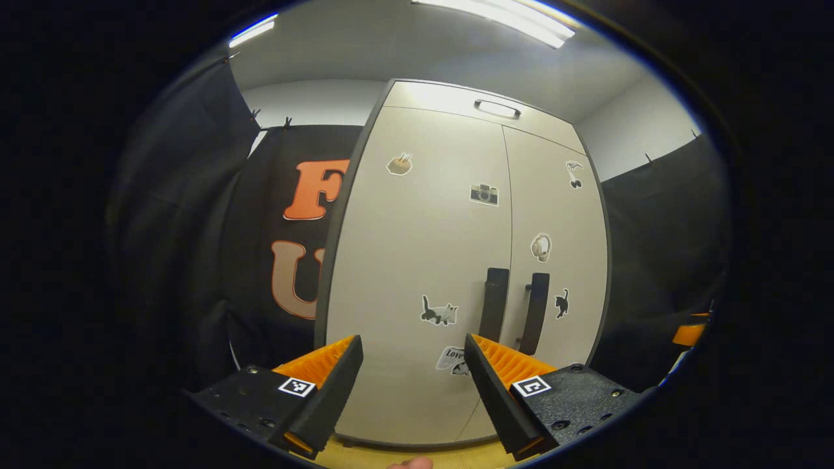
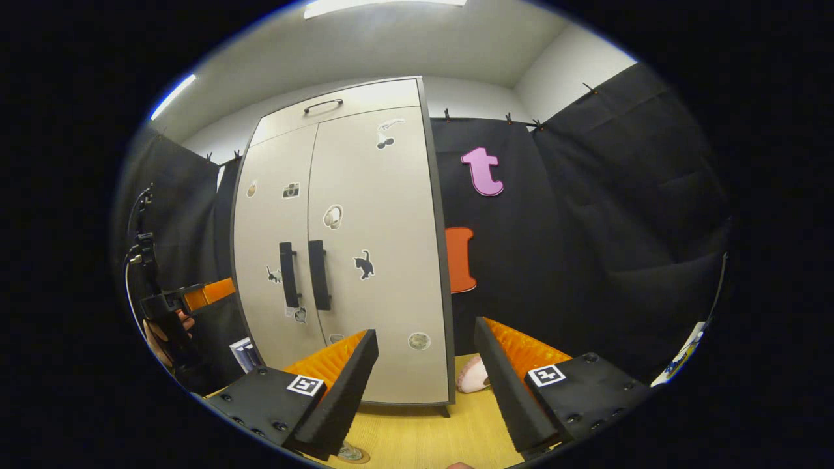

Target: Grasp the bottle in the cabinet with the left hand and place it on the coaster, then close the right door with the right hand and the left door with the left hand.

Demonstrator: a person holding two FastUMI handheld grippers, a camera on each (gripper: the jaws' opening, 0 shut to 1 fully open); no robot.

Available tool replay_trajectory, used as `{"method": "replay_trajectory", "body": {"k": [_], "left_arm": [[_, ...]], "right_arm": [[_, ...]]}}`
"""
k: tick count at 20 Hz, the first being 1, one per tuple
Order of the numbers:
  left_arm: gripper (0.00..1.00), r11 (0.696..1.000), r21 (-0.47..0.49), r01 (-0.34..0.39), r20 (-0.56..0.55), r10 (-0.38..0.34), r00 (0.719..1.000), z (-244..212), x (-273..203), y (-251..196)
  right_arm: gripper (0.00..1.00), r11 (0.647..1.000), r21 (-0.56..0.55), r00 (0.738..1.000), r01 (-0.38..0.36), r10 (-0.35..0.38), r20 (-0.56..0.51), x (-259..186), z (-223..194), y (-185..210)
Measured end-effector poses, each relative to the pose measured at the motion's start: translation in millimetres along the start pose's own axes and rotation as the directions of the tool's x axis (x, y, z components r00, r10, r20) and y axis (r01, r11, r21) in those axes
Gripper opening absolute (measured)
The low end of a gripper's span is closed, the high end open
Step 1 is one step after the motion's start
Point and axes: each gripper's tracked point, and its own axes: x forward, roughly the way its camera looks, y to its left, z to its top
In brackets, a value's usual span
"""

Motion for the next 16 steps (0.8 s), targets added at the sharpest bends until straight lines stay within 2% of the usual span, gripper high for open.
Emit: {"method": "replay_trajectory", "body": {"k": [6,7,9,16], "left_arm": [[0.95,0.998,-0.020,-0.056,0.024,0.057,0.998,3.3,-48.9,25.3],[0.98,0.998,-0.026,-0.062,0.024,0.062,0.998,2.6,-53.8,28.0],[0.95,0.997,-0.029,-0.075,0.015,0.076,0.997,0.5,-64.2,34.8],[0.95,0.992,0.008,-0.124,0.010,0.124,0.992,-9.2,-78.4,48.9]], "right_arm": [[0.98,0.999,0.002,0.998,-0.054,0.054,-0.009,11.3,-8.9,21.7],[0.98,0.998,0.008,0.998,-0.066,0.066,-0.012,12.3,-10.2,25.5],[0.98,0.996,0.016,0.996,-0.084,0.085,-0.016,13.7,-12.7,31.6],[0.98,0.996,0.015,0.996,-0.087,0.087,-0.016,16.9,-16.4,33.3]]}}
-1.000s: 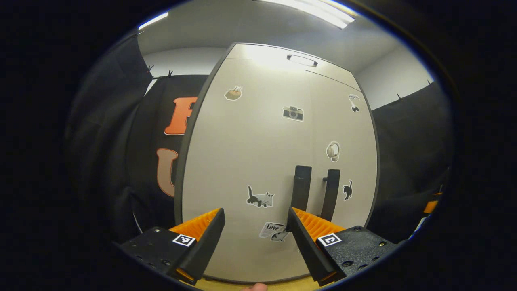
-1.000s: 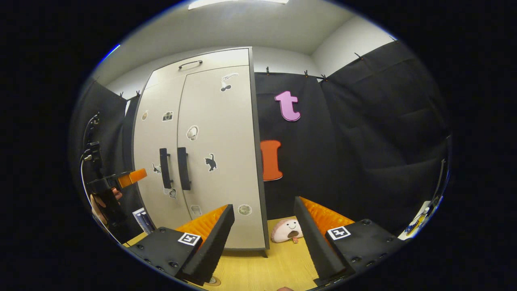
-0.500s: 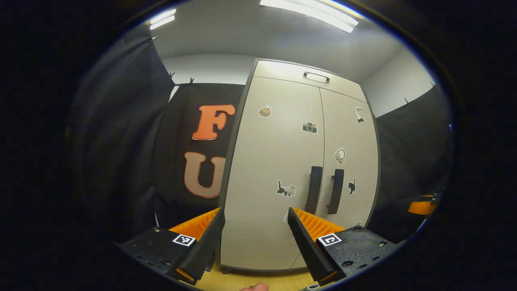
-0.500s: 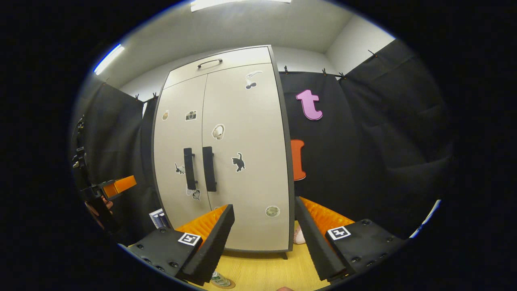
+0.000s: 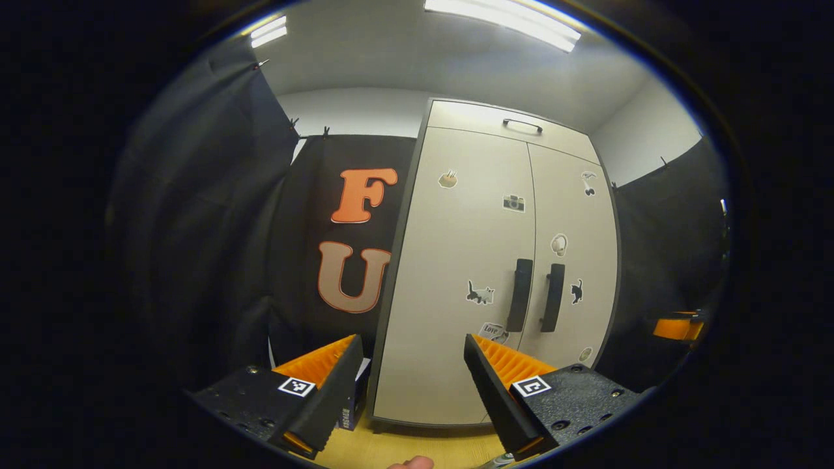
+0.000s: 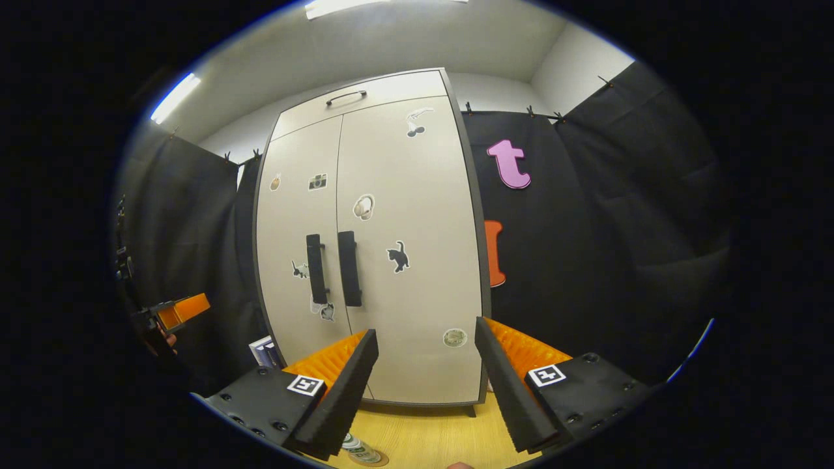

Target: Grasp the bottle in the cabinet with the left hand and place it on the coaster, then close the right door with the right hand and the left door with the left hand.

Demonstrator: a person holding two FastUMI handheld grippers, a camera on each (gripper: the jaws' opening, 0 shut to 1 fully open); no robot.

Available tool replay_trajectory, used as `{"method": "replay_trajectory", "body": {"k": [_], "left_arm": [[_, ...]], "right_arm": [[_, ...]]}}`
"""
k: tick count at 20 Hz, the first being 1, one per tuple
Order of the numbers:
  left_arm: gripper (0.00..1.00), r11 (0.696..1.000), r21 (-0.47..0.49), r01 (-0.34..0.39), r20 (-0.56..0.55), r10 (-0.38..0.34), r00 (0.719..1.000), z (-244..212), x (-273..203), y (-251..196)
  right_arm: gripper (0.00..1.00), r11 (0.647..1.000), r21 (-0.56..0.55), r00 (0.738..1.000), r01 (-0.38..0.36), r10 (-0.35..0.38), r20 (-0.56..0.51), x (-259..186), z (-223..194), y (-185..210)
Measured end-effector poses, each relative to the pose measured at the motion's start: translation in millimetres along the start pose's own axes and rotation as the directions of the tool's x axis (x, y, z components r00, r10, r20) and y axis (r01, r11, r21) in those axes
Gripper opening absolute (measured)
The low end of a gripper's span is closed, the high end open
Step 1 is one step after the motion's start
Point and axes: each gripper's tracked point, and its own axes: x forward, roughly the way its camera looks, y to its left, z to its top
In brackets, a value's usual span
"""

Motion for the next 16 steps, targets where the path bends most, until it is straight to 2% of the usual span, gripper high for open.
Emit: {"method": "replay_trajectory", "body": {"k": [16], "left_arm": [[0.95,0.999,-0.033,0.011,0.000,-0.011,1.000,-7.3,1.0,-5.0]], "right_arm": [[0.98,1.000,-0.008,1.000,0.005,-0.005,-0.003,4.1,-4.3,-3.8]]}}
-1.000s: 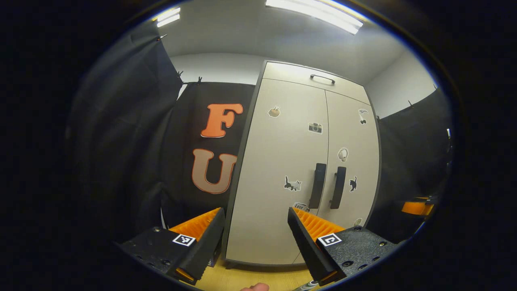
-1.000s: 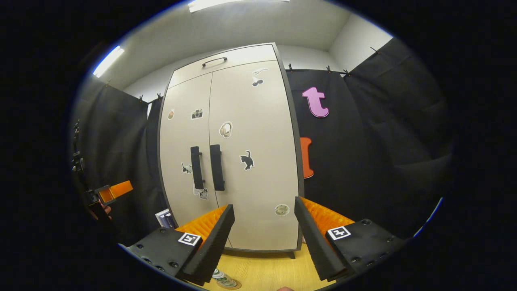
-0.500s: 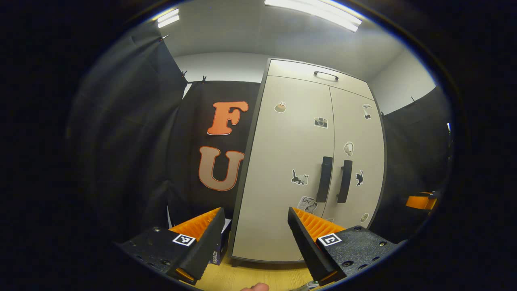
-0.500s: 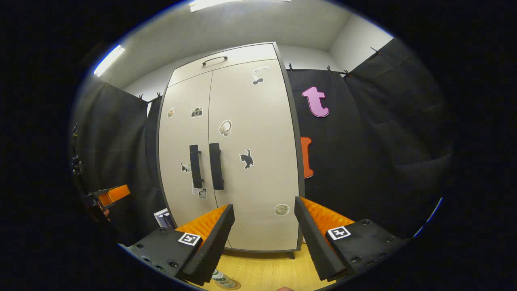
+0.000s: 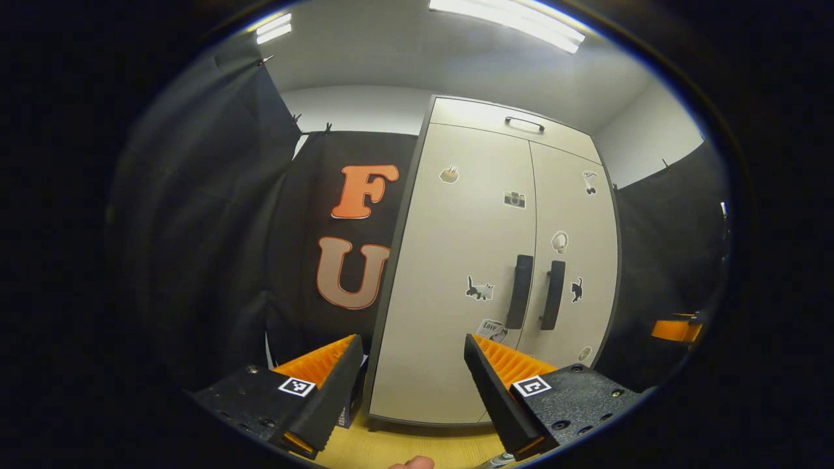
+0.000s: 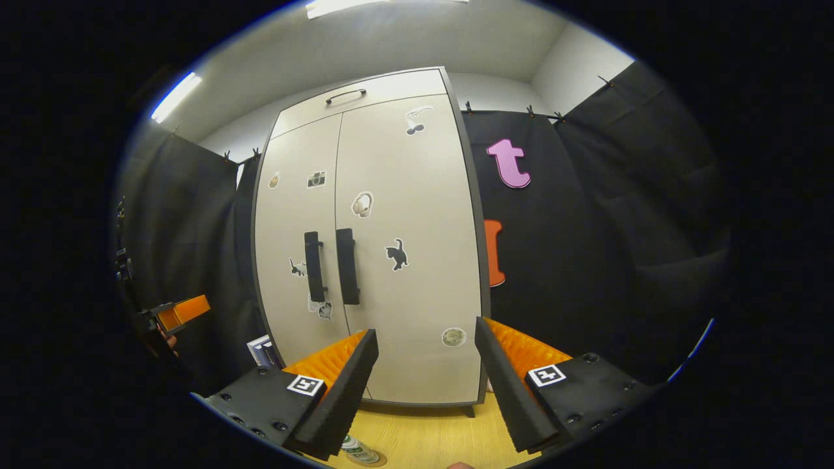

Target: Grasp the bottle in the cabinet with the left hand and place it on the coaster, then close the right door with the right hand and the left door with the left hand.

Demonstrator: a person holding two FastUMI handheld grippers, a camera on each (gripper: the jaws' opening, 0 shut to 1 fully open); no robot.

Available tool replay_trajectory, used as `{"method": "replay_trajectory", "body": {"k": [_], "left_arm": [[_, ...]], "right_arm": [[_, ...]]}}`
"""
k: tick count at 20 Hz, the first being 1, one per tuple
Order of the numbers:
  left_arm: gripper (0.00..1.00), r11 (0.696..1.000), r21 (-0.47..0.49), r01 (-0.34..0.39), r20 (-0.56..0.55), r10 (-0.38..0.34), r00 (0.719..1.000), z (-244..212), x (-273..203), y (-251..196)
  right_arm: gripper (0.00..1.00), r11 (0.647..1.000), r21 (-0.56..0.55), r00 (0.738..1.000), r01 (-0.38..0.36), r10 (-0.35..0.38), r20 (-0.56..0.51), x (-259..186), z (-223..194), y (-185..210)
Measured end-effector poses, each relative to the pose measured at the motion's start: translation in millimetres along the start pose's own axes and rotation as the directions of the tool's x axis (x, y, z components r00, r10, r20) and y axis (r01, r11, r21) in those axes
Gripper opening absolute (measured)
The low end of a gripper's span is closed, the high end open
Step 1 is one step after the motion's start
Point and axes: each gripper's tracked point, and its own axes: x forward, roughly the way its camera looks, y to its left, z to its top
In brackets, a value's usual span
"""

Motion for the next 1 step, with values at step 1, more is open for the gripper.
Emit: {"method": "replay_trajectory", "body": {"k": [1], "left_arm": [[0.95,1.000,-0.001,0.001,0.001,-0.001,1.000,0.2,1.1,0.3]], "right_arm": [[0.98,1.000,0.000,1.000,0.001,-0.001,-0.002,0.1,-0.4,-0.1]]}}
